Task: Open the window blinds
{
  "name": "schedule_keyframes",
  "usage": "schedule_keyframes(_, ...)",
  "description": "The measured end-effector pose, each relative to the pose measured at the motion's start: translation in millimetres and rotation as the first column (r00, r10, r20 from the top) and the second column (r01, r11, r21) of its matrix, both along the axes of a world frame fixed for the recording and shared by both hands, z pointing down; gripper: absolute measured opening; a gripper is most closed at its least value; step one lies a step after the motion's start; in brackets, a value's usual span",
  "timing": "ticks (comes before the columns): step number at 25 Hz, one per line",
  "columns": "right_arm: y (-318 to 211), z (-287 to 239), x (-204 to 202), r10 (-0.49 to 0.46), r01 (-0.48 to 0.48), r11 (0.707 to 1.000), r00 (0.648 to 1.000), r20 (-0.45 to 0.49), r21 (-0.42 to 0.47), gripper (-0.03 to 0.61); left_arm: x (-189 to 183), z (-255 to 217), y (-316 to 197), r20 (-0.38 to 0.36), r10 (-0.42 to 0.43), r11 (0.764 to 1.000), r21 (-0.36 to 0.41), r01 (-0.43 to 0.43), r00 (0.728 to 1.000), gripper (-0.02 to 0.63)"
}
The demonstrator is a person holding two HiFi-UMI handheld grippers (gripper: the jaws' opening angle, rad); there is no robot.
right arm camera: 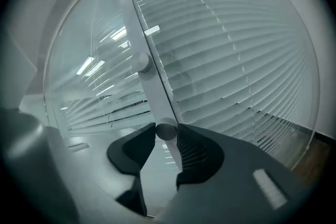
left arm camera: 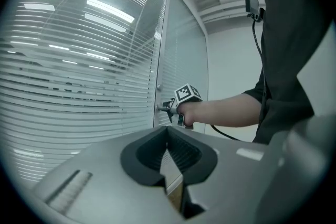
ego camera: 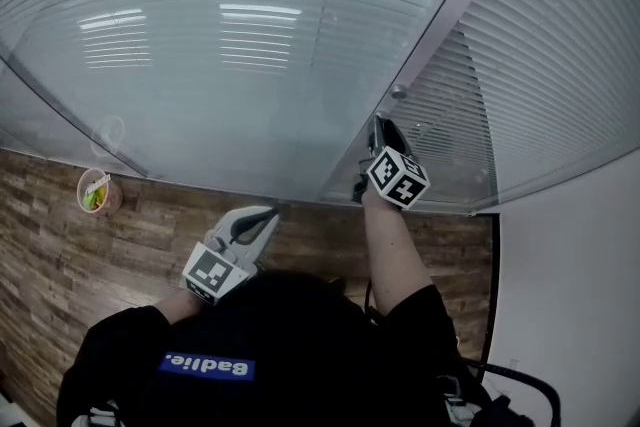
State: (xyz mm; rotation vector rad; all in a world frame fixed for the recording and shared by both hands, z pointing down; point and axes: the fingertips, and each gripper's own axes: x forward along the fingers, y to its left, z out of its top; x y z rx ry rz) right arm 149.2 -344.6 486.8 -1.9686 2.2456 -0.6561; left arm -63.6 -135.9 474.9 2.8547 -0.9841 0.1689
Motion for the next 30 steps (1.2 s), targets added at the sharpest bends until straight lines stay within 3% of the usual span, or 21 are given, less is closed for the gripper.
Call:
schedule_keyframes(4, -1, -1, -1, 0.004, -0.005, 1.000, 0.999, -0.045, -0.006, 0.127, -1, -1, 2, 0.003, 0.001, 1.000, 0.007, -0.001, 1.000, -0.002)
schedule_keyframes(7, -2, -1, -4, -0.004, -0.001, 1.000, 0.972, -0.236, -0.021, 0.124, -2, 0, 3, 0.003, 0.000, 1.000, 0.007, 0.000, 1.000, -0.002)
schedule_keyframes(12, -2, -4, -9, -0.015, 0.004, 1.000, 0.875, -0.484, -0.023, 0.123, -2, -1, 7, 0.001, 0.003, 1.000, 0.004, -0.003, 1.000, -0.002)
schedule_keyframes(17, 0, -1, -16, -0.042, 0.022, 0.999, 0.745, -0.666, -0.039, 0.123, -1, 0, 9, 0.000, 0.005, 1.000, 0.009, -0.005, 1.000, -0.002)
schedule_keyframes(19, 0, 0, -17, -0.048, 0.023, 0.999, 0.676, -0.735, -0.044, 0.123, 0, 1, 10, 0.001, 0.008, 1.000, 0.010, -0.008, 1.000, -0.002)
schedule_keyframes(21, 0, 1, -18, -0.054, 0.030, 0.999, 0.585, -0.809, -0.044, 0.123, 2, 0, 10, 0.002, 0.010, 1.000, 0.011, -0.010, 1.000, -0.002)
schedule_keyframes(25, 0, 3, -21, -0.060, 0.056, 0.998, 0.353, -0.934, -0.043, 0.121, 4, 0, 12, 0.000, 0.011, 1.000, 0.008, -0.011, 1.000, -0.002)
schedule_keyframes(30, 1, 7, -23, -0.052, 0.087, 0.995, 0.109, -0.993, -0.042, 0.121, 4, 1, 13, 0.005, 0.009, 1.000, 0.007, -0.009, 1.000, -0.002)
